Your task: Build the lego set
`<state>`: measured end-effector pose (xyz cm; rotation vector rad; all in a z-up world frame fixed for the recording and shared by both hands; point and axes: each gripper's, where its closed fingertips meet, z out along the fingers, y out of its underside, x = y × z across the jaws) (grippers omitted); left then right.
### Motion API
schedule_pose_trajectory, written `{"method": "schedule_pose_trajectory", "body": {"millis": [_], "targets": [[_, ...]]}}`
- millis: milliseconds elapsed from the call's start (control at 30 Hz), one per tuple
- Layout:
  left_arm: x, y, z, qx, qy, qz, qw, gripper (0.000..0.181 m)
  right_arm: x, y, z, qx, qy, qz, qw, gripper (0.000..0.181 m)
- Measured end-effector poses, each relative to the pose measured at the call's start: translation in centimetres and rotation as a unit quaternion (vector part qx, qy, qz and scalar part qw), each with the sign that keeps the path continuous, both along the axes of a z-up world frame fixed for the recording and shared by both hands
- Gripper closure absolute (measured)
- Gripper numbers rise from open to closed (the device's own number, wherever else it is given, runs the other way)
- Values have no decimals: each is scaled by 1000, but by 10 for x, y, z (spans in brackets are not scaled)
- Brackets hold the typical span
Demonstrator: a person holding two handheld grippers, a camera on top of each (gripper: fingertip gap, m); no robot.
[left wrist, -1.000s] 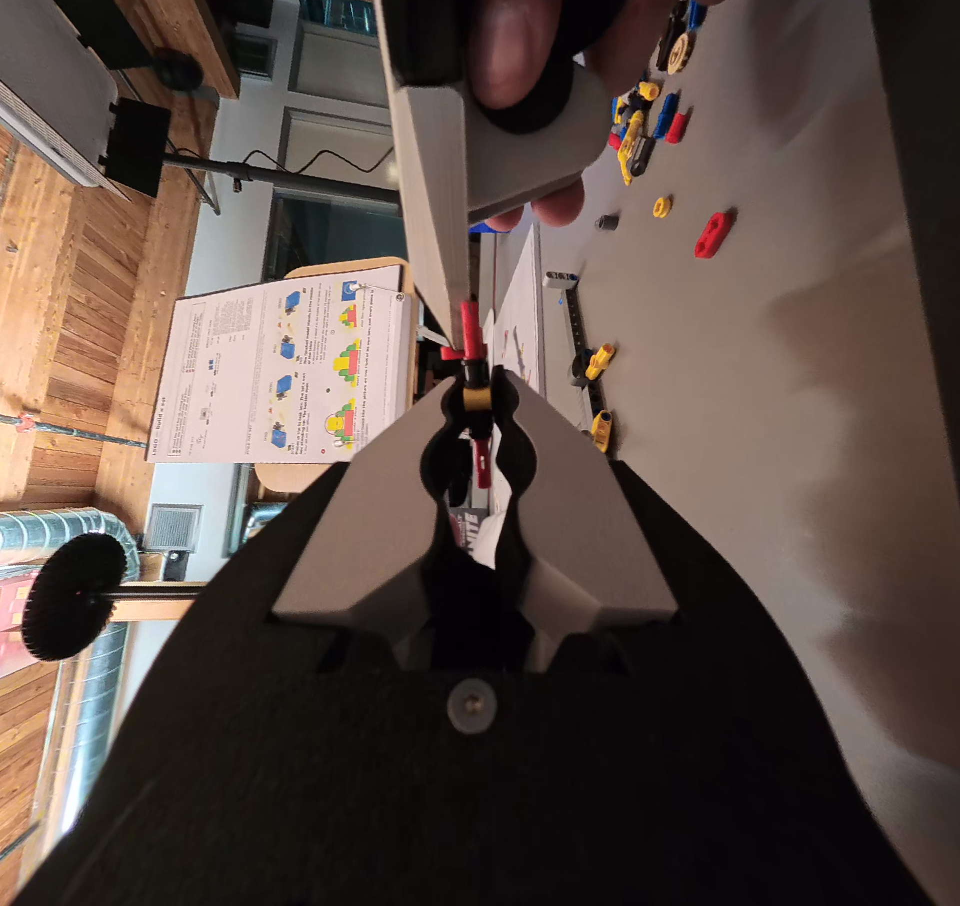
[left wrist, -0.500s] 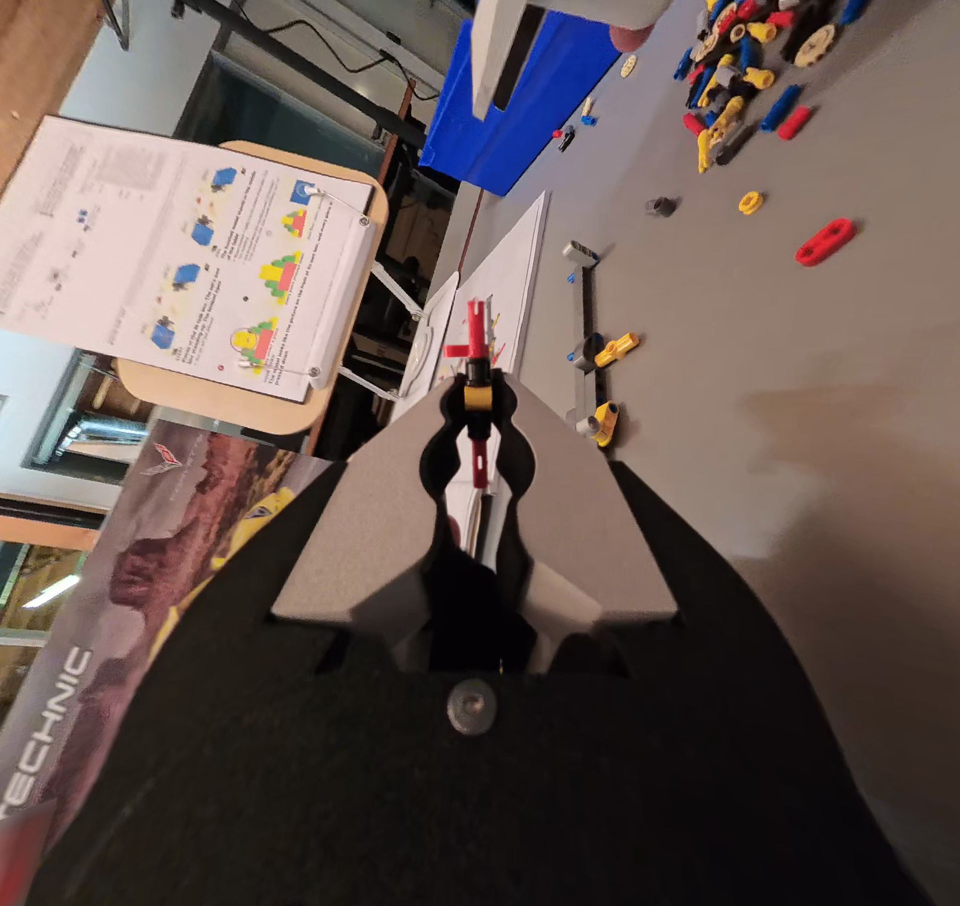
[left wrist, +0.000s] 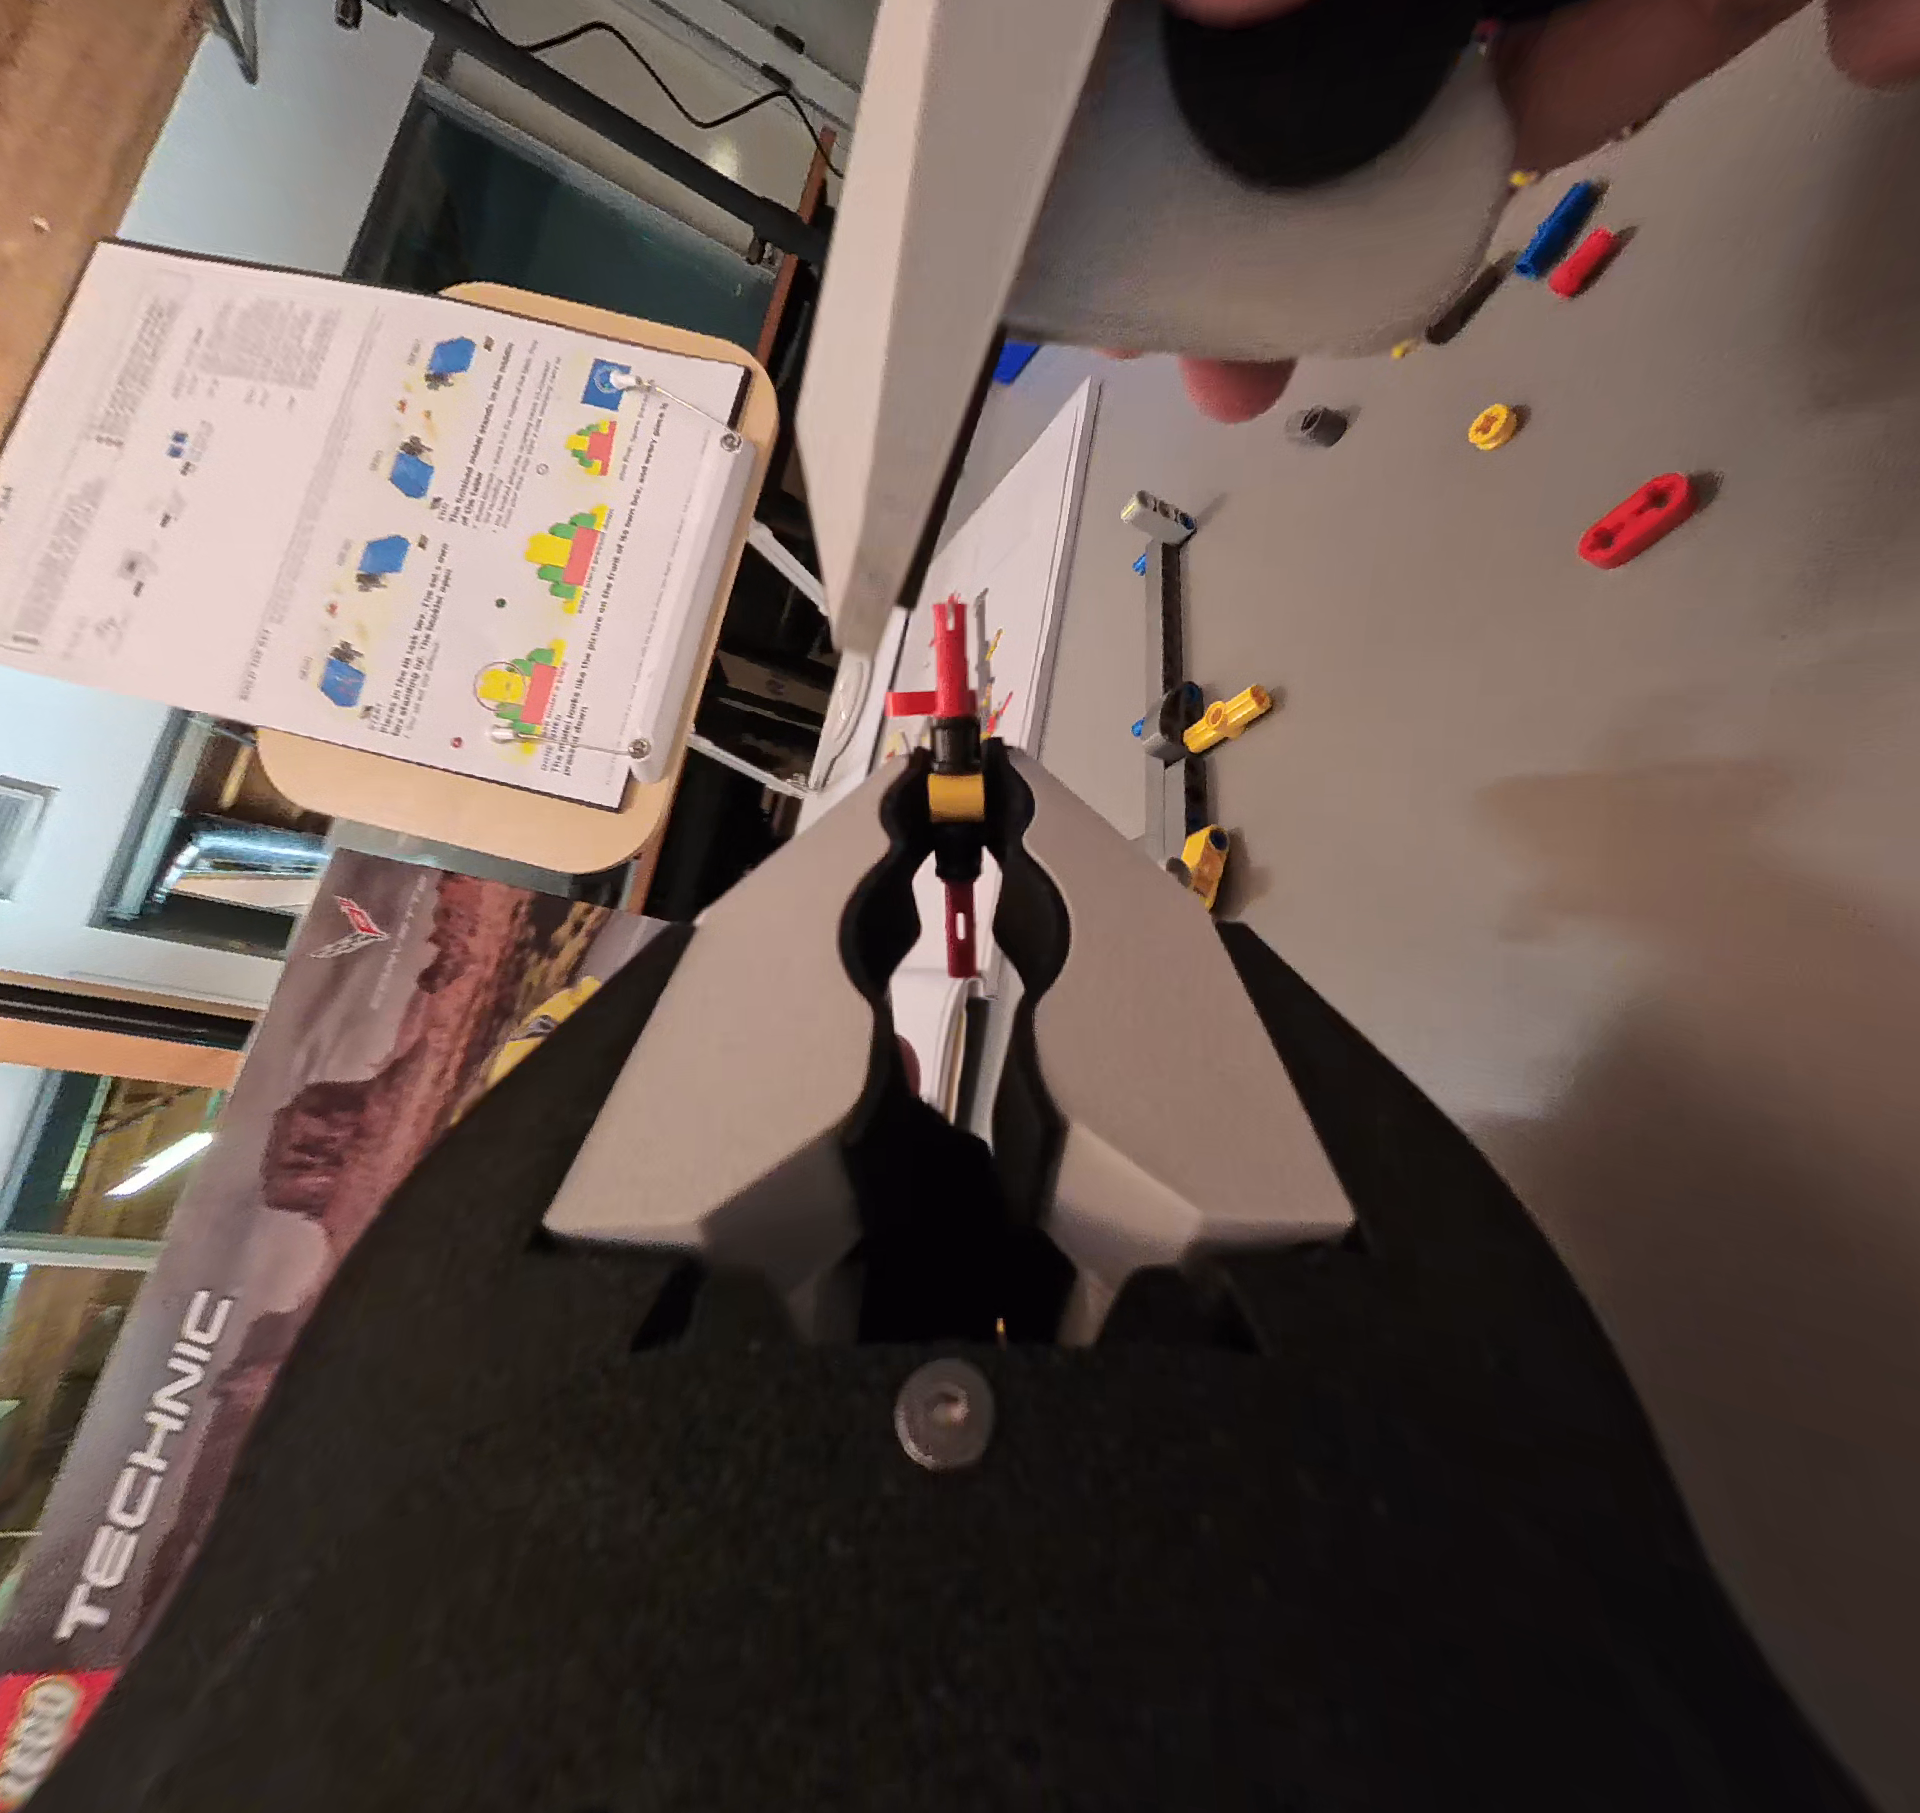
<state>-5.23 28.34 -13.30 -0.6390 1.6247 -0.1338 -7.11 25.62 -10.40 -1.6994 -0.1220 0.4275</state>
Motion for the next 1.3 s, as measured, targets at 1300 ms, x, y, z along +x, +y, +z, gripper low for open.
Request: {"method": "schedule_pose_trajectory", "body": {"millis": [1300], "targets": [[-27,-28,61,-668,3,-220,711,178,-10,-4,4,72,-203,-40,976,177]]}}
